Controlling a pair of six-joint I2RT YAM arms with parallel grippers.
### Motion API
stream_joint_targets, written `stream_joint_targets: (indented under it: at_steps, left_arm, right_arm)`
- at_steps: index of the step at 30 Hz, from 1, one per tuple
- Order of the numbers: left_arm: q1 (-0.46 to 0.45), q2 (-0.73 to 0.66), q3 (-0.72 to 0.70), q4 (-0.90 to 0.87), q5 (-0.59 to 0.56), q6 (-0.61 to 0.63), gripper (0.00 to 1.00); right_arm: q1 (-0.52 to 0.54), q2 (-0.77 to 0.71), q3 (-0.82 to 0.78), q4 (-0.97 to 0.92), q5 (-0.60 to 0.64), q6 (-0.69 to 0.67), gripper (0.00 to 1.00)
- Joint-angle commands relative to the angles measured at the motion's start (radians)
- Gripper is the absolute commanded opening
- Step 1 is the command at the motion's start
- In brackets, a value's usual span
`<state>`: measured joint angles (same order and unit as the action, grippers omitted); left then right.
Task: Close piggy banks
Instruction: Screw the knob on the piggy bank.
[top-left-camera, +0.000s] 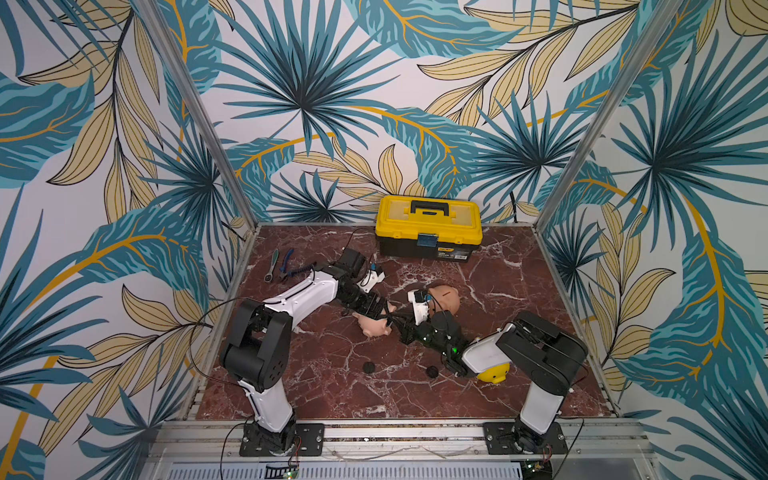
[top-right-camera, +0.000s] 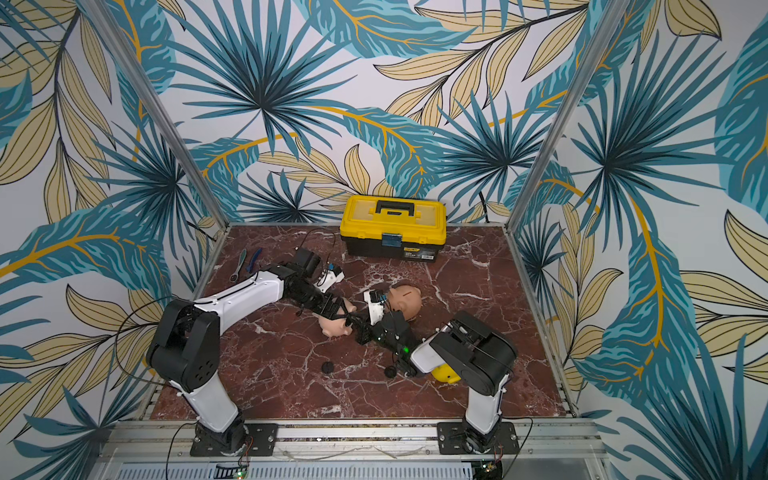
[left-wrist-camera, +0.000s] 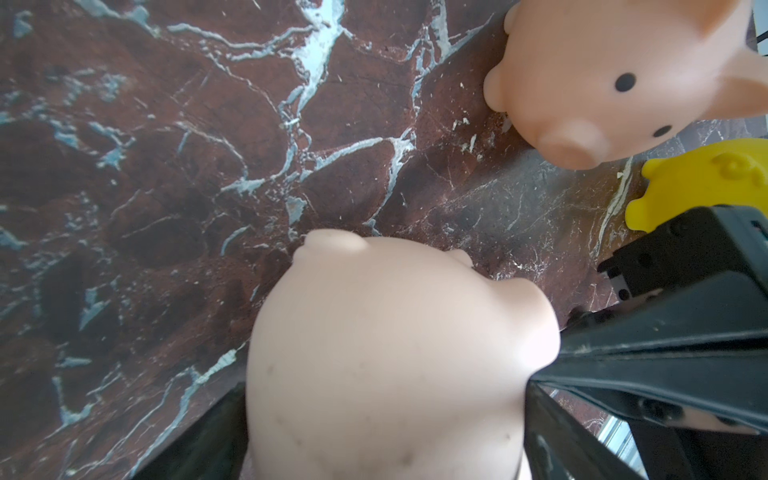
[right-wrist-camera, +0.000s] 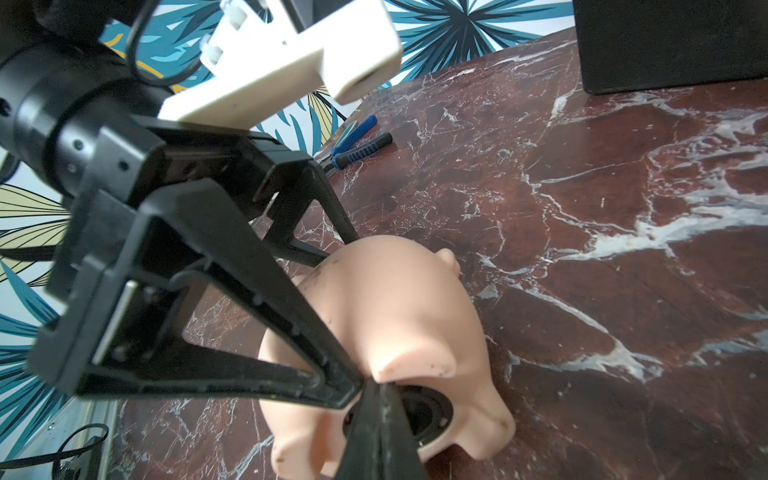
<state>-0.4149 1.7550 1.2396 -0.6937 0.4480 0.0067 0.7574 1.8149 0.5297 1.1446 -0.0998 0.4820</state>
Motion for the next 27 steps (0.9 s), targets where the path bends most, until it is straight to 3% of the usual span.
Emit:
stream_joint_targets:
  at_steps: [1,8,20,27]
  left_arm:
    - [-0.012,-0.025,-0.031,0.017,-0.01,-0.011,0.98]
    - [-0.012,-0.017,-0.021,0.023,0.005,-0.031,1.0]
    - [-0.012,-0.017,-0.024,0.023,0.007,-0.046,1.0]
    - [-0.011,-0.015,-0.026,0.024,0.01,-0.045,1.0]
  right_arm:
    - [-0.012,-0.012,0.012,0.032,-0.04,-0.028,0.0]
    - [-0.059,-0.01,-0.012,0.013,-0.137,-0.1,0.1]
    - [-0.083,0.012,-0.077,0.075,-0.137,-0.313,0.17]
    - [-0.083,0.102,-0.071,0.245,-0.211,-0.326,0.19]
